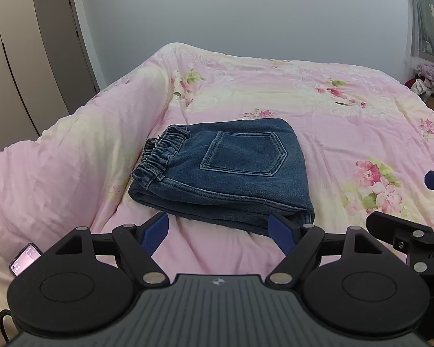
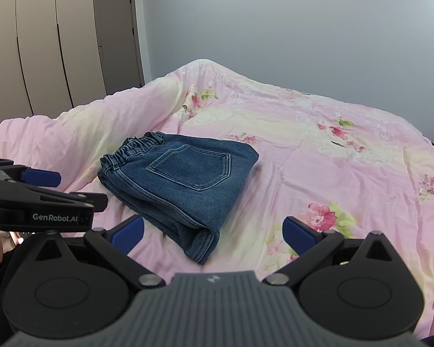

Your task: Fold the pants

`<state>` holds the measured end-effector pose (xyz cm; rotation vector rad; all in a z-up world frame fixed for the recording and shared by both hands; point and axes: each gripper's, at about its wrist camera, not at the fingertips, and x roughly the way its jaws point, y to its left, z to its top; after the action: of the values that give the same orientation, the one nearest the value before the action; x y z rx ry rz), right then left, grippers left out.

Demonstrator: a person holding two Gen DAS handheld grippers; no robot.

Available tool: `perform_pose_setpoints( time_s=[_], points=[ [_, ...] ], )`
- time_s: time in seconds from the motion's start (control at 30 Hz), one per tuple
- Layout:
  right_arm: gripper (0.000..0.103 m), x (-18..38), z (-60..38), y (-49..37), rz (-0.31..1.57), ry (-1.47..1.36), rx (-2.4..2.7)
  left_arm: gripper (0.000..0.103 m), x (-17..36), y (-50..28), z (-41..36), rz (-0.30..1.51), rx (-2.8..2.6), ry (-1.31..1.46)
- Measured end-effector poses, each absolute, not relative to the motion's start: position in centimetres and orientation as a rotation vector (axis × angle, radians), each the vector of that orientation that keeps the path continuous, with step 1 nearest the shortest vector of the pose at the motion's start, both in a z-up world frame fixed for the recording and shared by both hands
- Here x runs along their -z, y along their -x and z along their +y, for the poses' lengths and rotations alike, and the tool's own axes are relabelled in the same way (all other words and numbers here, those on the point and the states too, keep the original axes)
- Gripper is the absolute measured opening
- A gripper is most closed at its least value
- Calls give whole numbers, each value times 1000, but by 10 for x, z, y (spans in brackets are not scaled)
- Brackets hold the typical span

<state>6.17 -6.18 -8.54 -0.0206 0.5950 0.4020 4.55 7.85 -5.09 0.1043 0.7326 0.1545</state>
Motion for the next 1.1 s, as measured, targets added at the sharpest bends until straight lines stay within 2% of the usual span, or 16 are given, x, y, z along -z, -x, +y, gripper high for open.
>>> perform_pose_setpoints(
  time_s=[1.1],
  points=[
    [98, 82, -61, -56, 573, 41, -428, 92, 45, -43, 80, 723, -151, -108]
  ],
)
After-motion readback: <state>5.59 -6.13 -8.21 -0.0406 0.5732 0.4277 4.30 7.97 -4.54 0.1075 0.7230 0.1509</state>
